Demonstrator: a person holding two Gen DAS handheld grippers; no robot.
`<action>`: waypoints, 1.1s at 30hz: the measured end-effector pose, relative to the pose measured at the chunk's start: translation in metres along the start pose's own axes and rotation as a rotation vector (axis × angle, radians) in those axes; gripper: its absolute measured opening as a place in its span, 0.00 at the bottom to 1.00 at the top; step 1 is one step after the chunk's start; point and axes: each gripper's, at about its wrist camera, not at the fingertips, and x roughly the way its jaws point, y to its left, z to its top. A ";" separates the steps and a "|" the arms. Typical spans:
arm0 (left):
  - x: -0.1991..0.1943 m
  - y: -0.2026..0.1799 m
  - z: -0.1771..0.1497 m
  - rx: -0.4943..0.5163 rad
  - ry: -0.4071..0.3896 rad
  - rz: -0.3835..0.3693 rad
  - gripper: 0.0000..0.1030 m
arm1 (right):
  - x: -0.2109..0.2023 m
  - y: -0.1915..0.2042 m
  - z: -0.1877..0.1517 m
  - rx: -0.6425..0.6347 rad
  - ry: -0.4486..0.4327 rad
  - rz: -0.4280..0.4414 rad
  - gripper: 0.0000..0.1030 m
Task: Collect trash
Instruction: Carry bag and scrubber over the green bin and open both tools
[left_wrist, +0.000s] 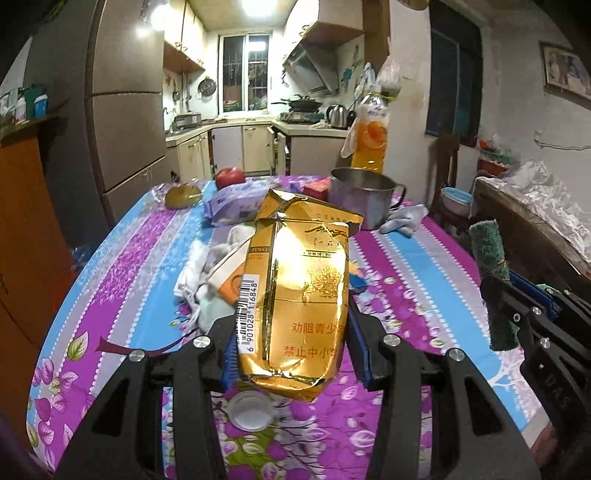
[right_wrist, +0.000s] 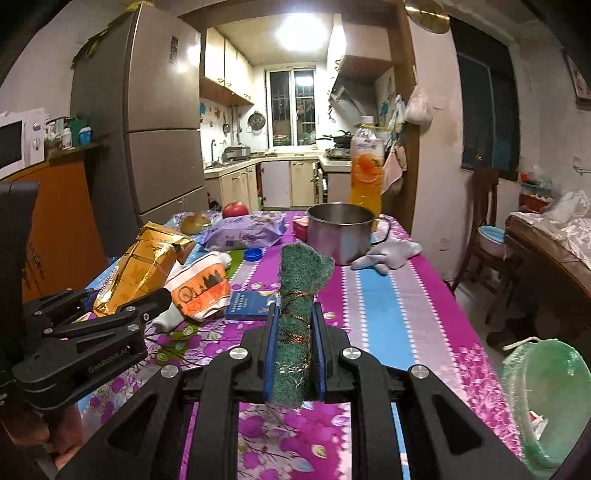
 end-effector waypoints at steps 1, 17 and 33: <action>-0.001 -0.004 0.001 0.004 -0.004 -0.006 0.44 | -0.002 -0.003 -0.001 0.004 -0.001 -0.004 0.17; -0.009 -0.122 0.018 0.115 -0.039 -0.171 0.44 | -0.085 -0.119 0.006 0.076 -0.066 -0.216 0.17; -0.005 -0.237 0.019 0.226 0.000 -0.314 0.44 | -0.141 -0.237 -0.010 0.169 -0.039 -0.341 0.17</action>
